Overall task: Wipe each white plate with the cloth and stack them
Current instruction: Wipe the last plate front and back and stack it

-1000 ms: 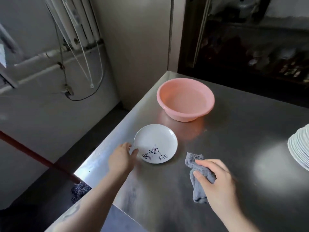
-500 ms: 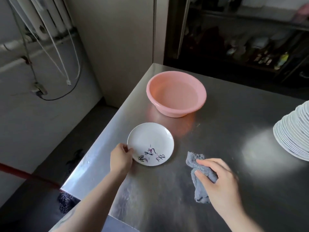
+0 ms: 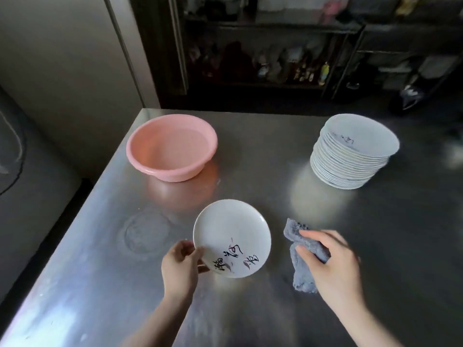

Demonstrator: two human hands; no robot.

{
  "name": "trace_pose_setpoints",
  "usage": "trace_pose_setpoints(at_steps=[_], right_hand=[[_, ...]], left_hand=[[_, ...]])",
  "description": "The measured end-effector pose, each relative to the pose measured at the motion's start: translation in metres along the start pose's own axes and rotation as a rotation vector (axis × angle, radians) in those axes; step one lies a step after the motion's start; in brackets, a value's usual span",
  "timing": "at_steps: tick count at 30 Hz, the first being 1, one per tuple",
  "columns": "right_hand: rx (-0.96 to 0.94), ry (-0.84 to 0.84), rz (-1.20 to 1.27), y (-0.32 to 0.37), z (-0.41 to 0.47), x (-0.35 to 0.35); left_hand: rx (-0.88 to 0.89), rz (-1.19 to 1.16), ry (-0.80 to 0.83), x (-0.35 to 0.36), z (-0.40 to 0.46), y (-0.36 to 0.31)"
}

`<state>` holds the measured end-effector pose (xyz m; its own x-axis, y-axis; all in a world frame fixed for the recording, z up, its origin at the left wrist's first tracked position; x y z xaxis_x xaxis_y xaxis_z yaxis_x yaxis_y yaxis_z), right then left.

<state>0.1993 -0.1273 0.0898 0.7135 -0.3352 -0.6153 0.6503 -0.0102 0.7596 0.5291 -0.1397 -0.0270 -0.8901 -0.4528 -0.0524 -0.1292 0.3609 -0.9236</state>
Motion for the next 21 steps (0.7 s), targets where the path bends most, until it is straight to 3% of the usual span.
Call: trace_pose_setpoints(at_steps=[5, 11, 18, 21], right_hand=[[0.073, -0.108, -0.030, -0.069, 0.012, -0.086], [0.073, -0.083, -0.033, -0.148, 0.024, -0.164], [0.098, 0.005, 0.002, -0.211, 0.036, -0.190], [0.136, 0.076, 0.052, -0.226, 0.035, -0.178]], left_hand=[[0.007, 0.017, 0.150, 0.113, -0.047, 0.009], [-0.069, 0.001, 0.204, 0.217, -0.111, 0.050], [-0.222, 0.027, 0.145, 0.267, -0.155, 0.099], [-0.205, 0.107, 0.104, 0.269, -0.157, 0.098]])
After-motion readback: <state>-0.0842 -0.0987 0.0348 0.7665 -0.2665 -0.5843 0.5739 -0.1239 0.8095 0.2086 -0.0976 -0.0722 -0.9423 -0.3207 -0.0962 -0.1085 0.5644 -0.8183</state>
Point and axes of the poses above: each hand's wrist, its own z-axis towards the middle knuckle, its own x-axis out of the palm, y = z × x, the point moved 10 cm from there along z, towards the middle knuckle, and after that the axes turned 4 degrees about -z, right-handed, at the moved point
